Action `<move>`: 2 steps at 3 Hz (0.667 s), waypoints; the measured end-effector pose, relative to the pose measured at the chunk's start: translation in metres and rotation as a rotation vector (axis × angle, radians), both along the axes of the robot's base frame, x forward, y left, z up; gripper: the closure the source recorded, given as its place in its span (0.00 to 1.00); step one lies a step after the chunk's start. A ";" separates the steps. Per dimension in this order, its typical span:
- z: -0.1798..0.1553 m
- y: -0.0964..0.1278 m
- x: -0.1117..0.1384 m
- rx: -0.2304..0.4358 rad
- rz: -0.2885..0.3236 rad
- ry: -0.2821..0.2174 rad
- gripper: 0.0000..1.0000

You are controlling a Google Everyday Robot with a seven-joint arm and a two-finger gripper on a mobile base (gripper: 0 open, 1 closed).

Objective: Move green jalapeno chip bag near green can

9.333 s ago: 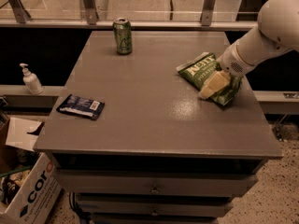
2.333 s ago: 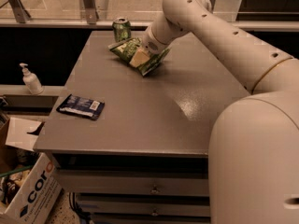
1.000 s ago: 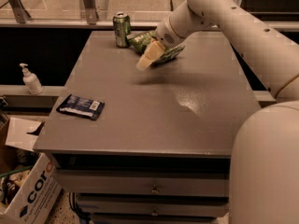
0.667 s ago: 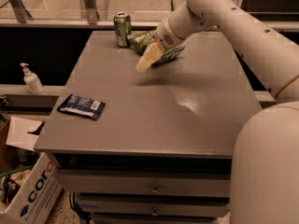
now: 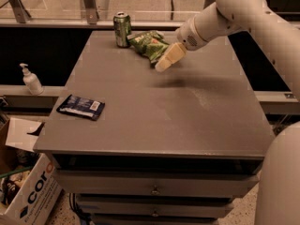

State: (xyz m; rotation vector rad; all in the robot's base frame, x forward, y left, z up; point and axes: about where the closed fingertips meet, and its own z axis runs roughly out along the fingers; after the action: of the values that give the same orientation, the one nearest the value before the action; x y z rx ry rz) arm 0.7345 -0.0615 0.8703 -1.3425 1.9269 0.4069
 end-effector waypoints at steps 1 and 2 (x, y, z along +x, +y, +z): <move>0.003 -0.041 -0.009 0.045 -0.040 -0.013 0.00; 0.006 -0.081 -0.025 0.113 -0.075 -0.016 0.00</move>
Offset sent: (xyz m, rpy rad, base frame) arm -0.0479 -0.1449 0.0155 0.2050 -0.0257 -0.1373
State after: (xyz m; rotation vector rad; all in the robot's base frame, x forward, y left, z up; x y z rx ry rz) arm 0.7100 -0.1420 0.8765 -1.1940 1.9057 0.4596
